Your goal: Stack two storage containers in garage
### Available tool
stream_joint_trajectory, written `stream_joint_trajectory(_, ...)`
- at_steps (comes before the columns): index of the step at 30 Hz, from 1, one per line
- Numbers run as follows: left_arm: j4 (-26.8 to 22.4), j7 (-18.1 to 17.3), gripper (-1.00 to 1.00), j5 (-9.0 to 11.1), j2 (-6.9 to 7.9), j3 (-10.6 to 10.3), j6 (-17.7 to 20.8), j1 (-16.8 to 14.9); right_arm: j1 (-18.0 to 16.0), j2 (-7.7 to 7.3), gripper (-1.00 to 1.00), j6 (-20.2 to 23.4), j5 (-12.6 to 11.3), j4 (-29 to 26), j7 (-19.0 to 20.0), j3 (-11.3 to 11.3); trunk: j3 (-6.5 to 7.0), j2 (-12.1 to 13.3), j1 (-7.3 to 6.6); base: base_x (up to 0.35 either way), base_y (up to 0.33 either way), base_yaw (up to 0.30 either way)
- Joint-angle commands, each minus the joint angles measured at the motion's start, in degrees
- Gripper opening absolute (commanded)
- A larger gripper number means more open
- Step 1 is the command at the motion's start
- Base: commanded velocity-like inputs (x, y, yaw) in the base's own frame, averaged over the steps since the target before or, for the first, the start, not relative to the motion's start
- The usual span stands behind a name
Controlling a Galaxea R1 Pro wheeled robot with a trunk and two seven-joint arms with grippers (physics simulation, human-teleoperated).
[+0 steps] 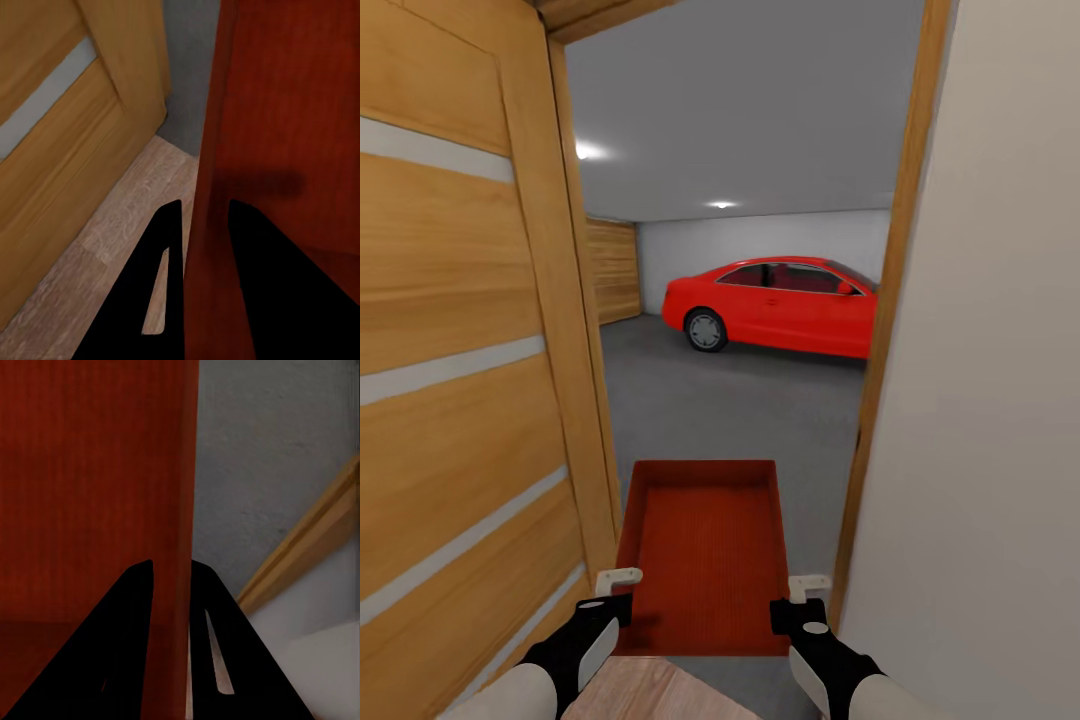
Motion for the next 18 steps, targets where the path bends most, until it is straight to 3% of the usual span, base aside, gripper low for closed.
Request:
stream_joint_trajectory(1, -0.36, 0.80, -1.00, -1.52, 3.80, 2.31, 0.38, -0.05, -0.05, 0.01, -1.00, -0.15, -1.25, 0.10, -0.13, -0.75, -0.07, -0.05, 0.03, 0.246, 0.217, -0.287)
stream_joint_trajectory(4, -0.36, 0.80, -1.00, -1.52, 3.80, 2.31, 0.38, -0.04, -0.05, 0.01, -1.00, -0.15, -1.25, 0.09, -0.13, -0.75, -0.07, -0.05, 0.03, 0.245, 0.217, -0.167)
stream_joint_trajectory(18, -0.43, 0.82, -1.00, -1.52, 3.80, 2.31, 0.38, -0.06, -0.05, -0.01, -1.00, -0.23, -1.25, 0.10, -0.16, -0.75, -0.07, -0.05, 0.03, 0.245, 0.217, -0.030)
